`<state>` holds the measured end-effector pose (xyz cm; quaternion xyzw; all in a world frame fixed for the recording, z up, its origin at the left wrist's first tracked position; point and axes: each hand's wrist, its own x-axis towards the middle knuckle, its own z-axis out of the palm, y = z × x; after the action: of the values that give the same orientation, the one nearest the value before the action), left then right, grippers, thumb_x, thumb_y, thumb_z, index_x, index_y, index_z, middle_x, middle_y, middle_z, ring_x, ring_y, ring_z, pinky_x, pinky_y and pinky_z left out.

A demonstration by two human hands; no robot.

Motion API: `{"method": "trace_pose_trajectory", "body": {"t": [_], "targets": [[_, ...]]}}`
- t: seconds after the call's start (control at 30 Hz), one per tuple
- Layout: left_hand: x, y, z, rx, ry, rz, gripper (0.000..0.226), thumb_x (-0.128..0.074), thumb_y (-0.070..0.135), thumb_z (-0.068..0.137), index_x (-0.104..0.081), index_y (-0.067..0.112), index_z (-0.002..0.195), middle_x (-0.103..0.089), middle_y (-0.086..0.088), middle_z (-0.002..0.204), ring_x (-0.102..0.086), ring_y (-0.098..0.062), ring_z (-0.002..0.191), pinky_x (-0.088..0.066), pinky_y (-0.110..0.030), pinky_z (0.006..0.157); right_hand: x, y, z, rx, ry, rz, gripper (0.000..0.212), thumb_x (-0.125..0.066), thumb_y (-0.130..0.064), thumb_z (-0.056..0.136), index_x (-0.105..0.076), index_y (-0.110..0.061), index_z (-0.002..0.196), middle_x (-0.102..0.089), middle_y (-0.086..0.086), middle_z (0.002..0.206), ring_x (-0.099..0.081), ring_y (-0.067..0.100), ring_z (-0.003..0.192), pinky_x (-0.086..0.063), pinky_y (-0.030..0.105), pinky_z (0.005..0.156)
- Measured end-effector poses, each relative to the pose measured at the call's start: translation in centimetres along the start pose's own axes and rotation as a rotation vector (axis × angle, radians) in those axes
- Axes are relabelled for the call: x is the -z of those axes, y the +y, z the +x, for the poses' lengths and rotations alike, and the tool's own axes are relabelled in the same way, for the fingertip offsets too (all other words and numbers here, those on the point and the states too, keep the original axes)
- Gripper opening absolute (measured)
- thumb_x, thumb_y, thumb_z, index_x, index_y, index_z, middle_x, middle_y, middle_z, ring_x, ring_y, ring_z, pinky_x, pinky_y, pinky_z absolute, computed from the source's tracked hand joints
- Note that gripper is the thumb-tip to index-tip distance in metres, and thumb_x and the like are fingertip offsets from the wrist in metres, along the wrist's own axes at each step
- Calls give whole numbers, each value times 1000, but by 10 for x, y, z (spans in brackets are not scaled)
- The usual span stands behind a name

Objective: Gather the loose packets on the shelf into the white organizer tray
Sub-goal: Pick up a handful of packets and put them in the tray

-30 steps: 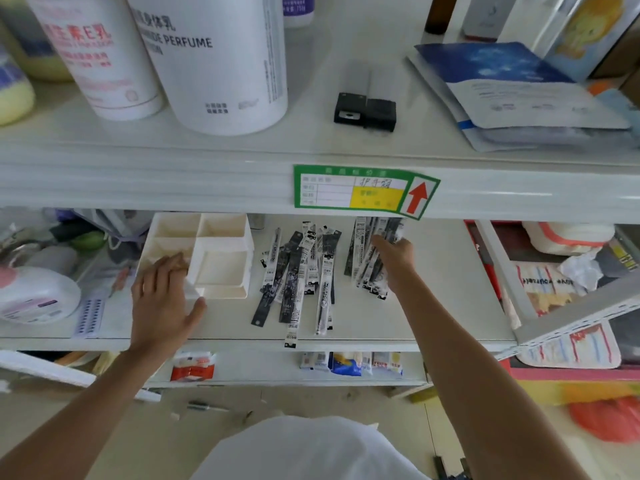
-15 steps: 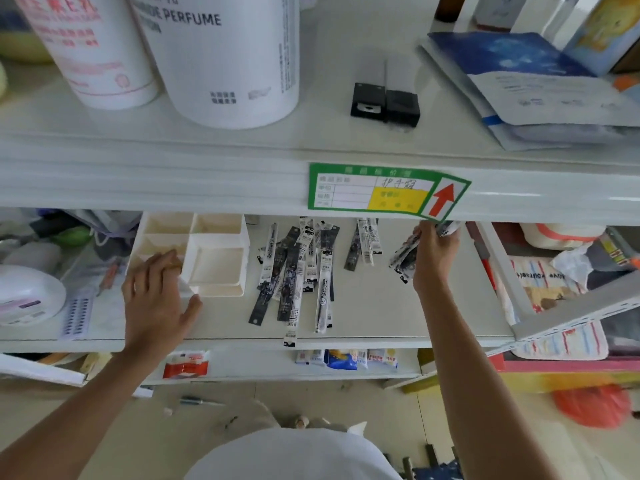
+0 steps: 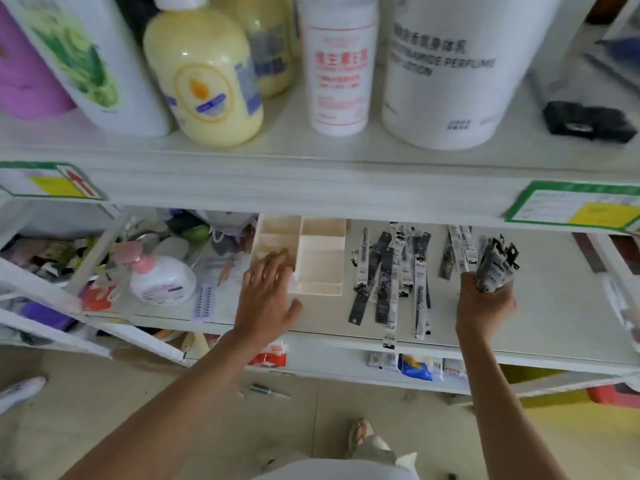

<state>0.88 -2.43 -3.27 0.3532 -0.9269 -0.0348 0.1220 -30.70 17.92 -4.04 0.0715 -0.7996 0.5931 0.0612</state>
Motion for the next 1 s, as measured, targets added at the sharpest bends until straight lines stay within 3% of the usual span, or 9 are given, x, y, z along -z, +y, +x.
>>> {"method": "trace_pose_trajectory", "body": {"t": [0.13, 0.23, 0.33, 0.47, 0.57, 0.67, 0.77, 0.87, 1.0], "targets": [[18, -10, -4, -56, -146, 28, 75, -71, 43, 84, -48, 11, 148, -40, -16, 167, -37, -39, 153, -33, -55, 124, -53, -68, -36, 338, -314, -390, 47, -70, -40, 75, -65, -14, 113, -61, -2, 57, -59, 18, 46, -44, 21, 42], [25, -9, -3, -74, -218, 78, 88, -64, 44, 91, -26, 11, 163, -15, -17, 177, -17, -38, 163, -12, -52, 131, -107, -136, -79, 748, -594, -834, 39, -68, -43, 74, -60, -24, 107, -70, 14, 79, -71, 35, 72, -44, 34, 57], [33, -3, -2, -56, -317, 111, 96, -59, 47, 96, -7, 8, 168, 5, -18, 179, 0, -36, 166, -2, -50, 133, -151, -192, -110, 994, -673, -1121, 33, -69, -40, 76, -67, -25, 106, -72, 12, 97, -72, 35, 90, -52, 37, 68], [39, -13, -2, -91, -330, 115, 98, -59, 46, 98, -2, 12, 170, 12, -17, 178, 7, -34, 166, 3, -50, 133, -186, -233, -123, 968, -777, -1513, 18, -70, -27, 88, -73, -20, 105, -73, 0, 108, -69, 23, 106, -55, 38, 82], [38, -16, -4, -92, -313, 65, 99, -63, 43, 95, -5, 14, 170, 11, -16, 179, 6, -34, 166, 7, -50, 132, -196, -239, -128, 979, -773, -1576, 18, -55, -15, 101, -67, -12, 115, -69, 4, 118, -66, 25, 111, -52, 37, 90], [34, -12, -4, -92, -324, 85, 104, -60, 50, 96, 2, 12, 170, 18, -18, 177, 12, -36, 165, 9, -55, 131, -206, -241, -140, 1064, -835, -1583, 23, -53, -10, 100, -65, -7, 120, -68, 10, 117, -66, 30, 110, -45, 33, 76], [24, -19, -3, -116, -313, 61, 103, -60, 47, 96, 2, 11, 170, 18, -19, 177, 13, -37, 165, 6, -54, 131, -220, -239, -160, 1098, -757, -1746, 21, -57, -11, 95, -69, -19, 110, -69, 0, 109, -67, 23, 103, -44, 33, 66], [17, -21, -2, -127, -278, 78, 103, -61, 48, 96, 2, 11, 169, 14, -18, 178, 9, -37, 165, 3, -54, 131, -244, -232, -180, 1170, -683, -1989, 18, -54, -19, 96, -62, -22, 112, -61, -3, 109, -57, 20, 101, -43, 33, 85], [16, -17, -4, -124, -210, 145, 105, -58, 56, 95, 0, 10, 168, 2, -14, 179, 2, -36, 165, 4, -57, 132, -265, -230, -189, 1290, -655, -1936, 46, -53, -28, 99, -46, -19, 143, -55, -3, 131, -52, 21, 123, -38, 35, 103]]}}
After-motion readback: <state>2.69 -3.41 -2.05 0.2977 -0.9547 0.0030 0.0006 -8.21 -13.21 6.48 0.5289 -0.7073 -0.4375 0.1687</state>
